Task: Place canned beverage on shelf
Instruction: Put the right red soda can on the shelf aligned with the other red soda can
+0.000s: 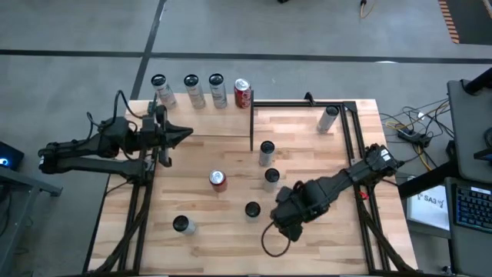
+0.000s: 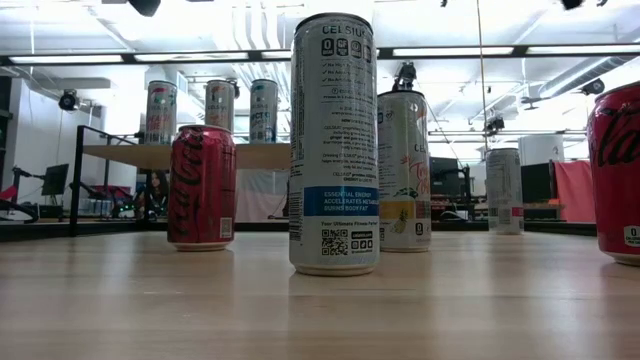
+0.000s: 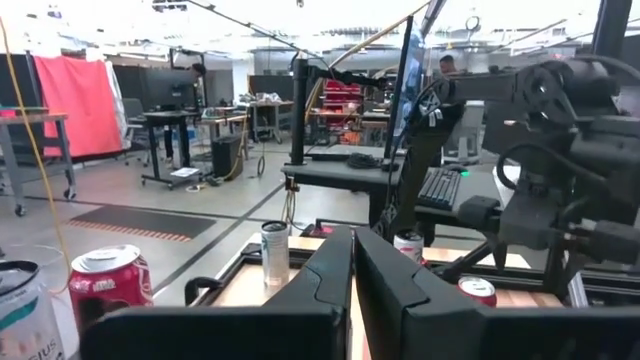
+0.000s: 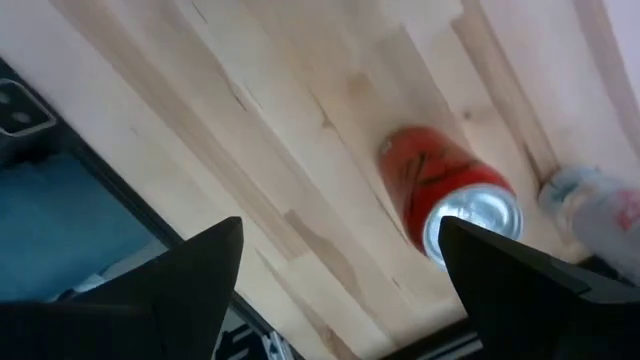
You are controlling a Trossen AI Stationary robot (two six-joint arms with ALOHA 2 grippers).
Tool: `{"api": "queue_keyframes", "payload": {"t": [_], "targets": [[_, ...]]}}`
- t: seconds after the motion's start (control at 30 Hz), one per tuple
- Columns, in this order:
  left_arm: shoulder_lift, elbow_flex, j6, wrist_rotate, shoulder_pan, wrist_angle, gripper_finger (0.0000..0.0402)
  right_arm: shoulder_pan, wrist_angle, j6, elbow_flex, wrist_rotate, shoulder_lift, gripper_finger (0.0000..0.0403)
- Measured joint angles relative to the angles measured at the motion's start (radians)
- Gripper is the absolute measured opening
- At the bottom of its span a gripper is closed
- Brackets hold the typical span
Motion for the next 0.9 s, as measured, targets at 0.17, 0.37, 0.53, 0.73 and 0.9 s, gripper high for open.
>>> {"api": "queue_keyframes", "payload": {"t": [0.17, 0.37, 0.53, 0.73, 0.9], "targets": [[-0.001, 0.000, -0.009, 0.000, 0.000, 0.028, 0.0000, 0.018, 0.000, 0.056, -0.086, -0.020, -0.020, 0.0327], [-0.001, 0.000, -0.009, 0.000, 0.000, 0.039, 0.0000, 0.022, -0.002, 0.126, -0.216, -0.038, -0.091, 0.0327], [0.000, 0.000, -0.003, 0.000, 0.000, 0.038, 0.0000, 0.020, 0.008, 0.180, -0.316, -0.024, -0.173, 0.0327], [0.002, 0.002, 0.016, 0.000, 0.000, 0.038, 0.0000, 0.018, 0.139, 0.226, -0.454, -0.020, -0.255, 0.0327], [0.002, 0.002, 0.019, 0.000, 0.000, 0.038, 0.0000, 0.018, 0.200, 0.253, -0.547, -0.020, -0.268, 0.0327]]}}
